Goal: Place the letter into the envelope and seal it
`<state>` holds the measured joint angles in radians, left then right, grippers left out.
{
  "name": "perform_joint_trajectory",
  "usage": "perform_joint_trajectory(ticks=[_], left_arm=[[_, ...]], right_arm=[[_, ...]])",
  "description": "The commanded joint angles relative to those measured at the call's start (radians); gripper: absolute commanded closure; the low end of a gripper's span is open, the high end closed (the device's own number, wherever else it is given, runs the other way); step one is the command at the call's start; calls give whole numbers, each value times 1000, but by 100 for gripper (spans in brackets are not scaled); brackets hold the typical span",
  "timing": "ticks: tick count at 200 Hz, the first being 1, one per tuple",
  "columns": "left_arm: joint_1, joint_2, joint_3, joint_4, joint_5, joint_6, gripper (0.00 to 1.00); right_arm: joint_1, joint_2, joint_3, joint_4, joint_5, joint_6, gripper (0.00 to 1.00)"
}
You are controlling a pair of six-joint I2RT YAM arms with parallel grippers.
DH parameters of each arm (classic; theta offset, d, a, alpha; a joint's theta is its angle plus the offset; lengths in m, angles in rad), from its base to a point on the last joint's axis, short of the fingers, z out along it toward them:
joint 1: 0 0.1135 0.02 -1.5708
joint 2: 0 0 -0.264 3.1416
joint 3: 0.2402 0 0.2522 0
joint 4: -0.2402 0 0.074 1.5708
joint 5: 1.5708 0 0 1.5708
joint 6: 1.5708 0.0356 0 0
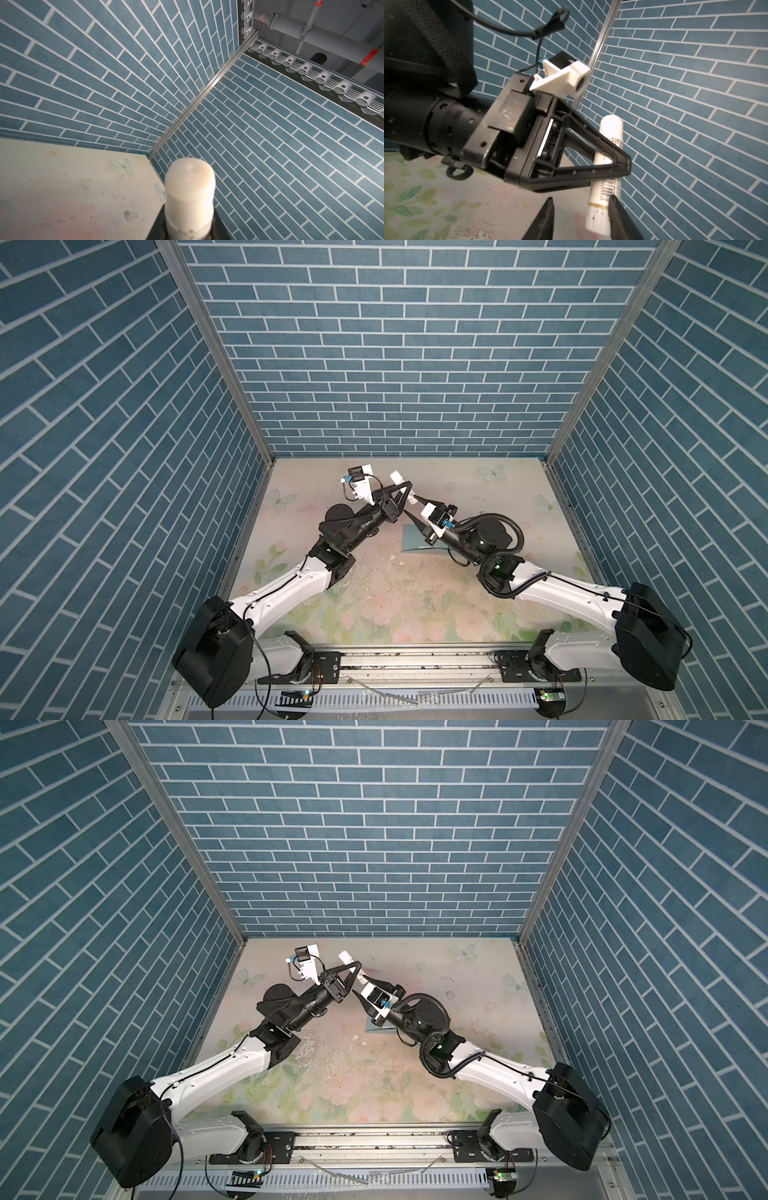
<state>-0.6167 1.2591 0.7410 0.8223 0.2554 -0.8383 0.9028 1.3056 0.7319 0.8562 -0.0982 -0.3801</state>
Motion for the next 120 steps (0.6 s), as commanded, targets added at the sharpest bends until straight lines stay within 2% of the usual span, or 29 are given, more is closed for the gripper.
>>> perform_joint_trajectory(ticks=[1,38,72,120], left_arm=[[-2,6,17,27,7,2,100],[-2,5,15,29,7,1,100],[-2,5,14,31,7,0,100],[-2,8,12,31,9,0,100]], right_arm=[[11,22,3,47,88,-84,62],[18,40,12,61,158,-89,64],[18,47,20,62,171,-84,66],[19,49,38,81,145,-24,83]])
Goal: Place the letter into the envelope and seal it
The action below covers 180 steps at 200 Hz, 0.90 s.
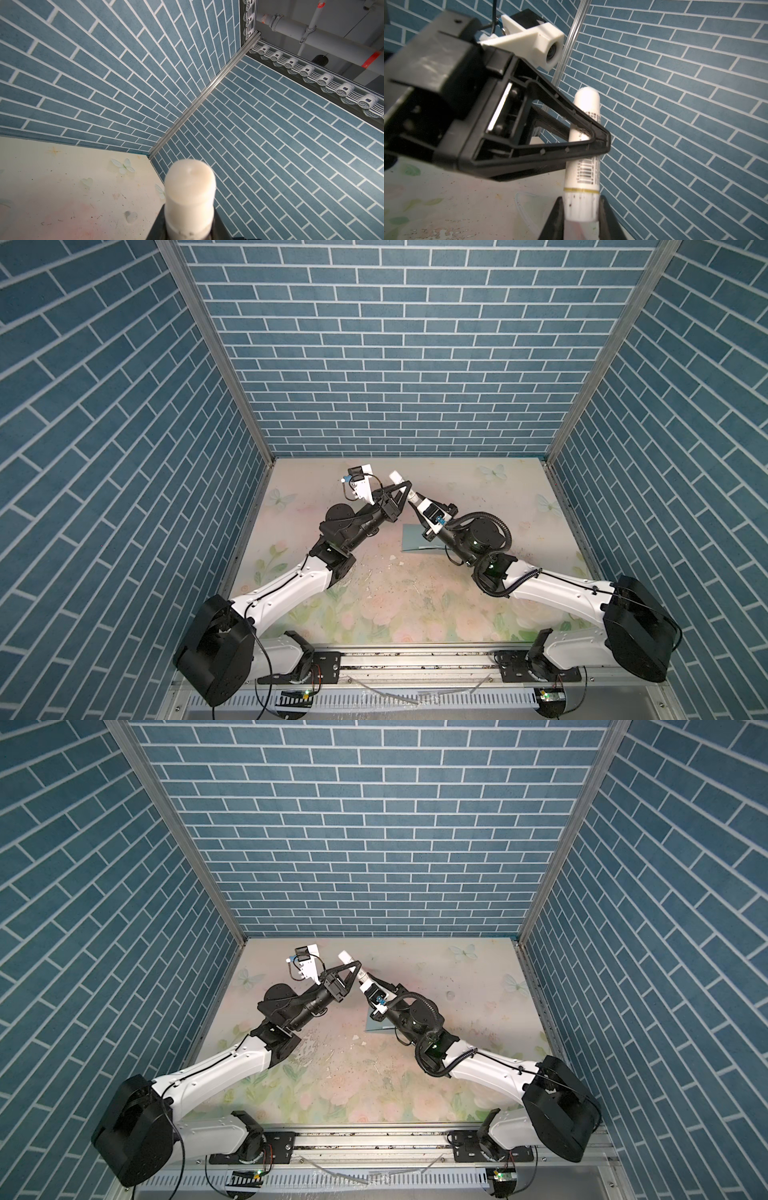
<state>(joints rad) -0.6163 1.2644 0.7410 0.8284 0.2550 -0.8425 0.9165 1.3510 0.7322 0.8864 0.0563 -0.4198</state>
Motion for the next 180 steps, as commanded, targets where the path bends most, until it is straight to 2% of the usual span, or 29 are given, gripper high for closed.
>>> perform_joint_trajectory(ticks=[1,34,56,79,101,127,146,162,180], left_arm=[[-2,3,12,25,9,4,100],[-2,3,10,25,14,9,100],[-2,1,9,26,23,17,100],[-2,0,9,26,31,28,100],[-2,-1,9,26,33,35,100],[-2,-2,7,25,24,16,100],[-2,-6,14,16,-1,-47,100],[-2,-14,28,-21,-30,-101,100],[-2,-25,47,-64,-46,-167,100]], right_arm=[[5,4,38,51,-10,19,83],[-7,-4,83,9,-100,204,86],[-80,-15,111,7,-246,475,87],[-166,-11,117,101,-363,758,87],[-208,-4,135,138,-424,910,87],[-211,-3,151,112,-460,906,82],[-207,-10,122,143,-436,834,67],[-189,-31,65,184,-359,703,55],[-141,-58,7,195,-252,476,45]])
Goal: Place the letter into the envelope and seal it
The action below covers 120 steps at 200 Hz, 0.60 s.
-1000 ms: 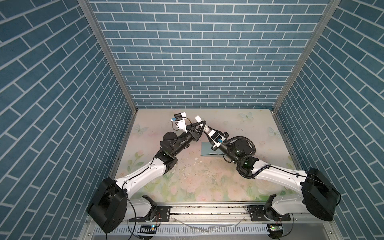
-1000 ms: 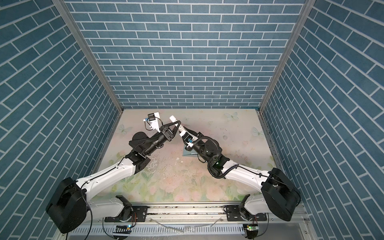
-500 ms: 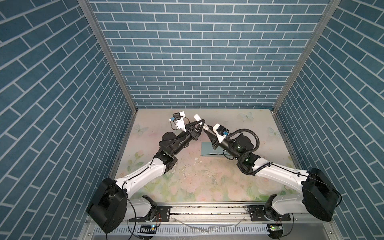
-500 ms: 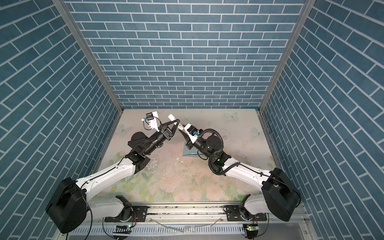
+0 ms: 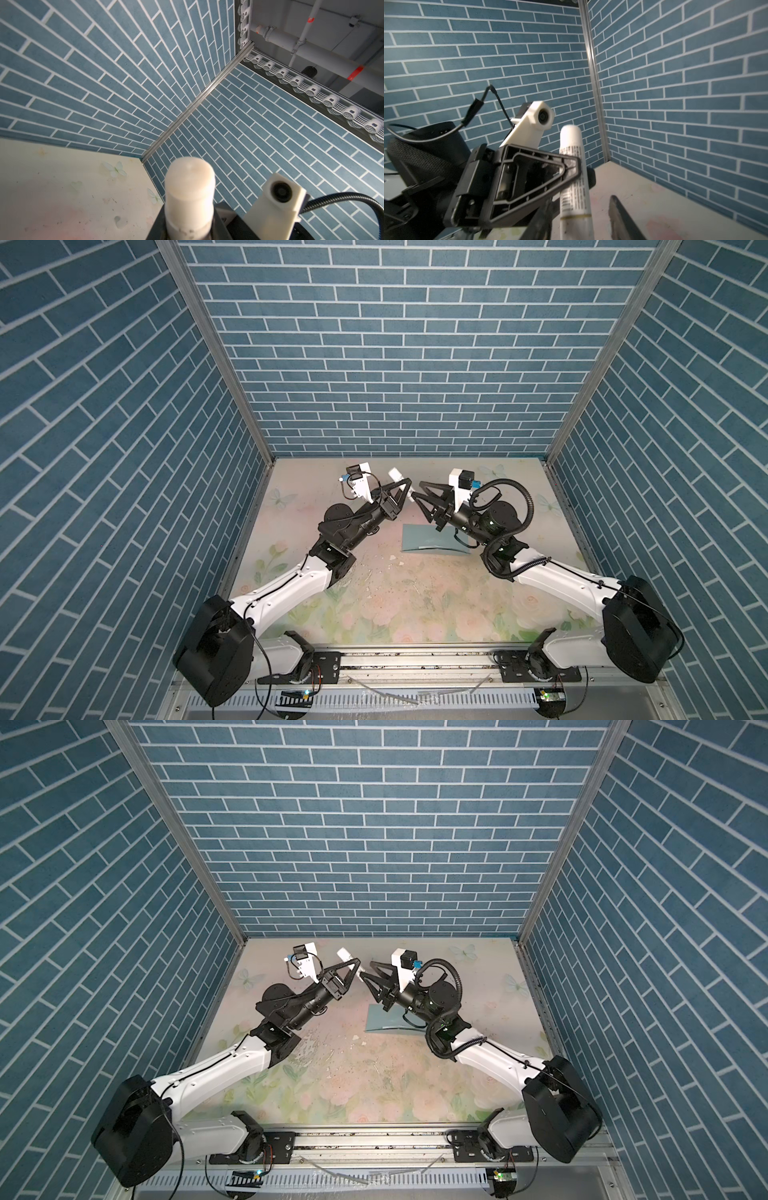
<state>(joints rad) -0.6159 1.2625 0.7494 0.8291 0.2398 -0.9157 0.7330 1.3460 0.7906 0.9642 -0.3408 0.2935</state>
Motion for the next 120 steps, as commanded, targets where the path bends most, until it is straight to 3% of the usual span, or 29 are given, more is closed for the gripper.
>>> perform_joint_trajectory(ticks=[1,19,31,58,120], left_arm=[[-2,-23,39,-66,-32,-98,100],[-2,-29,61,-126,-39,-176,100],[-2,-35,88,-206,-34,-227,100],[-1,-31,132,-300,-2,-272,100],[-1,20,157,-256,67,-343,100]], right_arm=[[46,-55,-55,117,153,-250,45],[108,-57,-97,134,246,-486,34],[124,-44,-116,166,292,-546,31],[132,2,-144,263,327,-565,30],[143,57,-135,333,383,-562,39]])
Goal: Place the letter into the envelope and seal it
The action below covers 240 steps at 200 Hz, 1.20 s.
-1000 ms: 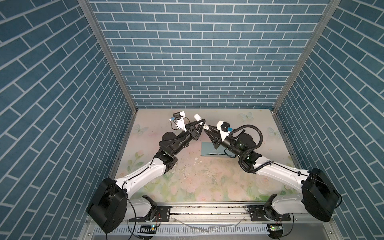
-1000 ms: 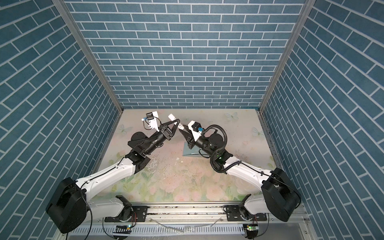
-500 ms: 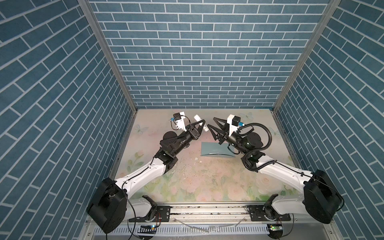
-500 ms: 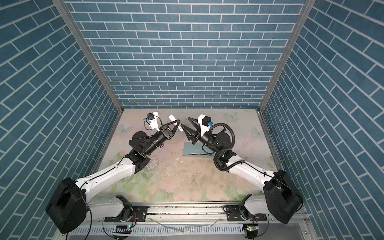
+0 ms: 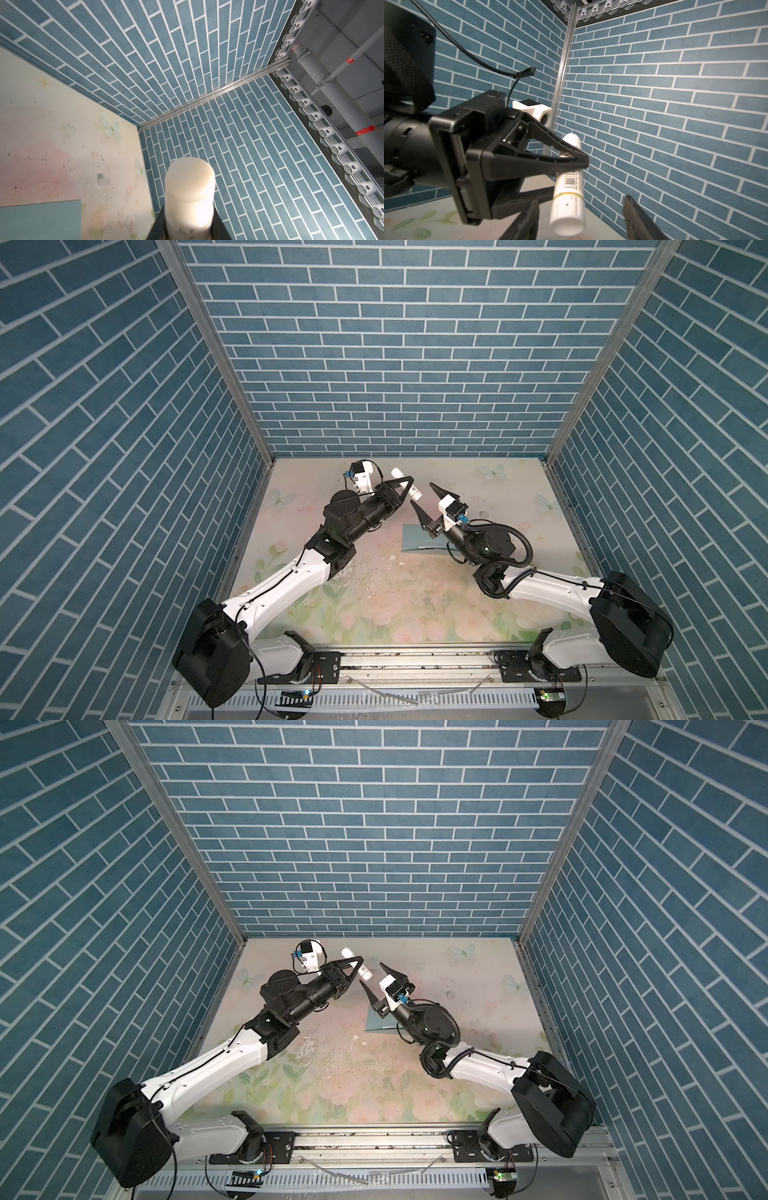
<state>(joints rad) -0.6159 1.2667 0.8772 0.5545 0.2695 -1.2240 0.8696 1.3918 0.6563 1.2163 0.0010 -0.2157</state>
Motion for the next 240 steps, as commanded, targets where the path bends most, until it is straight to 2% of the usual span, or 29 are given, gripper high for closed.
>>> perform_joint_trajectory(ticks=[1,60,240], left_arm=[[-1,16,29,18,37,-35,100],[-1,21,31,21,48,-35,100],[-1,42,37,47,85,-40,100]], right_arm=[[6,11,0,80,41,-53,39],[7,45,33,54,51,-40,47],[11,98,120,-8,33,-2,55]])
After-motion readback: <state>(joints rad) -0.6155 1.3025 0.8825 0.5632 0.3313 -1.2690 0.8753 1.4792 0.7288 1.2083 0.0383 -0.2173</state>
